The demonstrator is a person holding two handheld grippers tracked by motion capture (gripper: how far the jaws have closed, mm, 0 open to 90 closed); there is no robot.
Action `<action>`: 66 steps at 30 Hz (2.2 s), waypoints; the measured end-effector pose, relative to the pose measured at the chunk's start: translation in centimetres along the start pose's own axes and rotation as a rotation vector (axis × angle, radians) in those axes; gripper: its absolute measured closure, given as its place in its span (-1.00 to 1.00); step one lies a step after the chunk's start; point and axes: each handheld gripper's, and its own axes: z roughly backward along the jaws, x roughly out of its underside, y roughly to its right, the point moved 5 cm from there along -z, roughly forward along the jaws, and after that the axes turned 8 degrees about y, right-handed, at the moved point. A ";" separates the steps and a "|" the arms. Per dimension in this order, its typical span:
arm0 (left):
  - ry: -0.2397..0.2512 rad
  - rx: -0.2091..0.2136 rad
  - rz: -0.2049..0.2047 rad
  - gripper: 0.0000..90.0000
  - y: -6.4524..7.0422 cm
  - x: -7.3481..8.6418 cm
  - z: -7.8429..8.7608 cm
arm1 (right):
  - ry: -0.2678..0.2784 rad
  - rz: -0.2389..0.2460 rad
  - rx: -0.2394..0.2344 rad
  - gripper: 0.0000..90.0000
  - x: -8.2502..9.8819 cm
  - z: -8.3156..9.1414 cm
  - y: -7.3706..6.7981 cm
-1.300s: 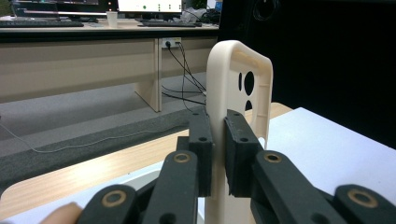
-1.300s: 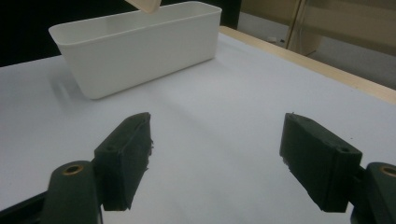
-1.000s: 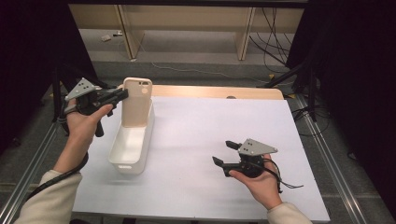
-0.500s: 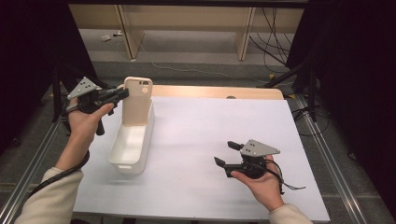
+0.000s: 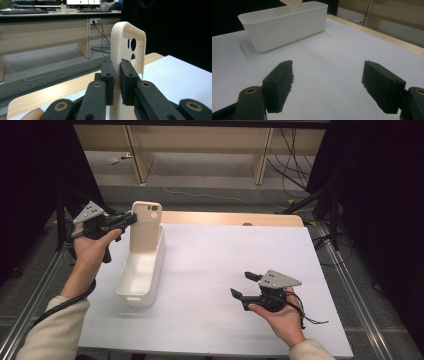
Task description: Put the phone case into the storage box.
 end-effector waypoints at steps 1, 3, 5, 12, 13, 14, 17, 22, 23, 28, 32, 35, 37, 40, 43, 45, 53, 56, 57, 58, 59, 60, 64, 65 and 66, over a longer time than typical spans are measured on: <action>0.000 -0.001 -0.001 0.83 -0.1 0.0 0.0 | 0.000 0.001 0.000 -0.42 0.0 0.0 0.0; -0.003 -0.003 -0.005 0.83 -0.3 0.0 -0.1 | 0.002 0.002 0.000 -0.42 0.0 0.0 0.0; -0.004 -0.007 -0.006 0.83 -0.4 0.1 -0.2 | 0.001 0.002 0.000 -0.42 0.0 0.0 0.0; -0.008 -0.019 -0.008 0.83 -1.1 0.2 -0.5 | 0.001 0.000 -0.001 -0.42 0.0 0.0 0.0; -0.011 -0.019 -0.012 0.83 -1.1 0.2 -0.5 | 0.000 -0.001 0.001 -0.42 0.0 0.0 0.0; -0.014 -0.019 -0.016 0.83 -1.2 0.2 -0.5 | -0.001 0.001 -0.001 -0.42 0.0 0.0 0.0; -0.015 -0.022 -0.016 0.83 -1.3 0.2 -0.7 | -0.005 0.001 -0.002 -0.42 0.1 0.0 0.0; -0.017 -0.034 -0.018 0.83 -1.7 0.3 -0.9 | -0.003 -0.006 -0.001 -0.42 0.0 0.0 0.0; -0.016 -0.037 -0.032 0.83 -1.9 0.2 -0.9 | -0.009 -0.014 -0.003 -0.42 0.1 0.0 -0.1; -0.016 -0.039 -0.029 0.83 -2.1 0.3 -1.1 | -0.001 0.000 0.000 -0.42 0.0 0.1 0.0; -0.017 -0.042 -0.033 0.83 -2.3 0.4 -1.3 | 0.011 0.001 0.003 -0.42 0.0 0.0 0.0; -0.020 -0.046 -0.035 0.83 -2.4 0.4 -1.3 | 0.019 0.002 0.011 -0.42 0.0 -0.1 0.0; -0.020 -0.049 -0.034 0.83 -2.6 0.5 -1.4 | 0.016 0.002 0.010 -0.43 0.0 0.0 0.0; -0.020 -0.051 -0.033 0.83 -2.7 0.6 -1.5 | 0.022 -0.002 0.000 -0.44 0.0 -0.1 0.0; -0.021 -0.054 -0.032 0.83 -2.9 0.7 -1.5 | -0.013 0.002 0.011 -0.47 0.0 0.2 0.1; -0.021 -0.052 -0.034 0.83 -3.0 0.7 -1.6 | 0.006 0.002 0.011 -0.47 0.0 0.0 0.1; -0.022 -0.055 -0.032 0.83 -3.3 0.9 -1.8 | 0.001 0.002 0.009 -0.50 0.1 0.1 0.1; -0.025 -0.056 -0.030 0.83 -3.5 1.0 -2.0 | 0.000 -0.006 0.010 -0.51 0.1 0.0 0.1; -0.024 -0.056 -0.029 0.83 -3.5 1.0 -2.0 | 0.001 0.002 0.011 -0.51 0.1 0.0 0.1; -0.023 -0.057 -0.039 0.83 -3.6 1.0 -2.1 | 0.001 0.002 0.012 -0.51 0.2 0.0 0.1; -0.017 -0.046 -0.045 0.83 -3.7 1.0 -2.3 | -0.001 0.000 0.012 -0.52 0.2 0.0 0.1; -0.016 -0.046 -0.046 0.83 -3.7 1.1 -2.4 | 0.001 0.003 0.012 -0.52 0.2 0.0 0.2; -0.015 -0.041 -0.050 0.83 -3.7 1.1 -2.7 | 0.002 -0.002 0.012 -0.54 0.1 0.0 0.2; -0.017 -0.040 -0.053 0.83 -3.7 1.2 -2.8 | 0.001 -0.002 0.013 -0.54 0.2 0.0 0.2; -0.016 -0.037 -0.057 0.83 -3.7 1.2 -2.9 | 0.004 0.001 0.014 -0.55 0.2 0.0 0.2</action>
